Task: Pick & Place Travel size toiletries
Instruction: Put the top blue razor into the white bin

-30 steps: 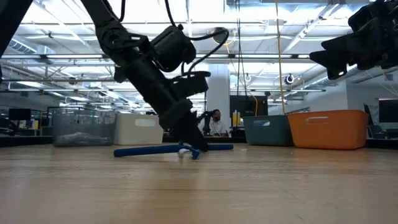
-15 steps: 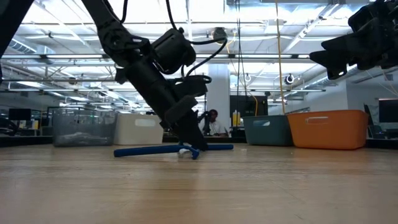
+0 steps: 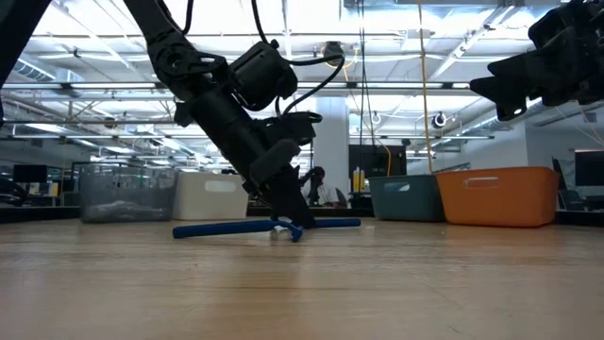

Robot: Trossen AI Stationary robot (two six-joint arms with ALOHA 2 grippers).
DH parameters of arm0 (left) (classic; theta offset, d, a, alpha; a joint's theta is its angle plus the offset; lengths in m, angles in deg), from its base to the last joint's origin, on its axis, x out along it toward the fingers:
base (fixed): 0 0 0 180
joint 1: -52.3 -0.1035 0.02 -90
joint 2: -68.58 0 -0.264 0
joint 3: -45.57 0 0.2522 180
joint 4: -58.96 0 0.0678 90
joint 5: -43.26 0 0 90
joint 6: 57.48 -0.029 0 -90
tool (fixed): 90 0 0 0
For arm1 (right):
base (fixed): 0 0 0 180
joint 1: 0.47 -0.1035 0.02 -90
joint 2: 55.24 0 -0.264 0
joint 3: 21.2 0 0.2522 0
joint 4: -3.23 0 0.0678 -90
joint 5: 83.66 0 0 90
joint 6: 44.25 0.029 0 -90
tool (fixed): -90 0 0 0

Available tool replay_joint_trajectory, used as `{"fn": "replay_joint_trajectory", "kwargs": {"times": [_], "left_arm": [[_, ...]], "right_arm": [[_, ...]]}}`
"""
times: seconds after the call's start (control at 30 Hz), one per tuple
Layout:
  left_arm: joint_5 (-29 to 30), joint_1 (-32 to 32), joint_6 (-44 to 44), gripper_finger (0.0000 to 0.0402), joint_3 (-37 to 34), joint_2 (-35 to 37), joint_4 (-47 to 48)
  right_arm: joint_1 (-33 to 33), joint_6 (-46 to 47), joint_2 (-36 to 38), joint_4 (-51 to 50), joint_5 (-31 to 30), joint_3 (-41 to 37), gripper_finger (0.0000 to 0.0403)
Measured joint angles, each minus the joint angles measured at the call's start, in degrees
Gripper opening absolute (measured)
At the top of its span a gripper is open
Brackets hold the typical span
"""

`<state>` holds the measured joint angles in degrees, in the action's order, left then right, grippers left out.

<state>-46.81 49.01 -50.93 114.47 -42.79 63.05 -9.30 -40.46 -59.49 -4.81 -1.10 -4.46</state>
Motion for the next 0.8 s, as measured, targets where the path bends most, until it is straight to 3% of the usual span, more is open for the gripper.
{"fn": "replay_joint_trajectory", "kwargs": {"times": [0.27, 0.53, 0.8], "left_arm": [[-0.05, 0.00, -0.22, 0.0042, -0.24, 2.58, 1.99], [0.22, -1.12, -0.34, 0.0030, -0.17, 13.67, 5.44], [6.84, -3.43, 0.56, 0.0022, -0.29, 26.01, 11.87]], "right_arm": [[-0.01, 0.00, -0.02, 0.00, 0.00, 0.02, 0.0192], [0.01, 0.00, 0.00, 0.00, 0.00, 0.02, 0.0192], [0.00, 0.00, 0.00, 0.00, -0.02, 0.02, 0.0192]]}}
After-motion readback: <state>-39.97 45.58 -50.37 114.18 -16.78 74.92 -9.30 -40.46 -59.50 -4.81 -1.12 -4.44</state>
